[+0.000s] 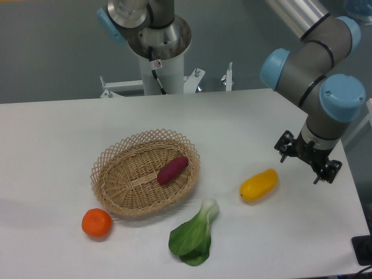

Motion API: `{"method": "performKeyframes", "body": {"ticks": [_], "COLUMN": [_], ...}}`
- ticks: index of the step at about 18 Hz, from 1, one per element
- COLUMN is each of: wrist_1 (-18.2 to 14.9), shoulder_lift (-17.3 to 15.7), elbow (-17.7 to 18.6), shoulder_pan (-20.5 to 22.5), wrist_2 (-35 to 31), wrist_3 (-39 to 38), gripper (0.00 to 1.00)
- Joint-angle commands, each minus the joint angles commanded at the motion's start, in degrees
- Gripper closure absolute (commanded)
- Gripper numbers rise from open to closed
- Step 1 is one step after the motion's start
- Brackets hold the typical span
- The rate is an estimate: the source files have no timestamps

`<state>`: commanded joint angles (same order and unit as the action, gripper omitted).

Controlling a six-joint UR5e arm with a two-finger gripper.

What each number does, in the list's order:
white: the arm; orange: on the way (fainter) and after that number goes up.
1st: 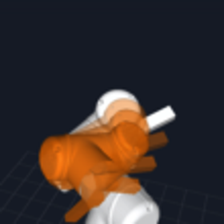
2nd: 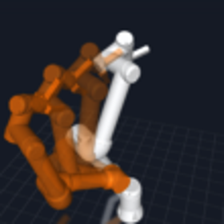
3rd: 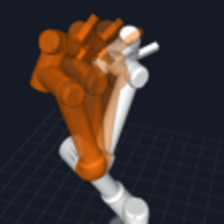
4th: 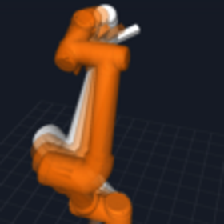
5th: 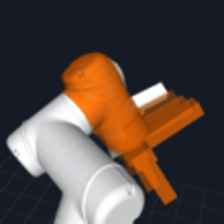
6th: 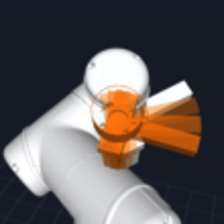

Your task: Pick up the mango from the table

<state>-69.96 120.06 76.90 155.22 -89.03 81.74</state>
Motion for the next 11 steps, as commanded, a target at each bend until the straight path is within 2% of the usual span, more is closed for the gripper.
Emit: {"method": "performKeyframes", "body": {"ticks": [3,6,11], "wrist_1": [-0.27,0.52,1.57], "shoulder_lift": [-0.61,-2.81,-3.78], "elbow": [0.70,4.39,8.69], "shoulder_pan": [0.00,0.00,-0.61], "wrist_2": [0.53,0.97,1.93], "wrist_3": [0.00,0.09,0.17], "gripper": [0.00,0.00,0.00]}}
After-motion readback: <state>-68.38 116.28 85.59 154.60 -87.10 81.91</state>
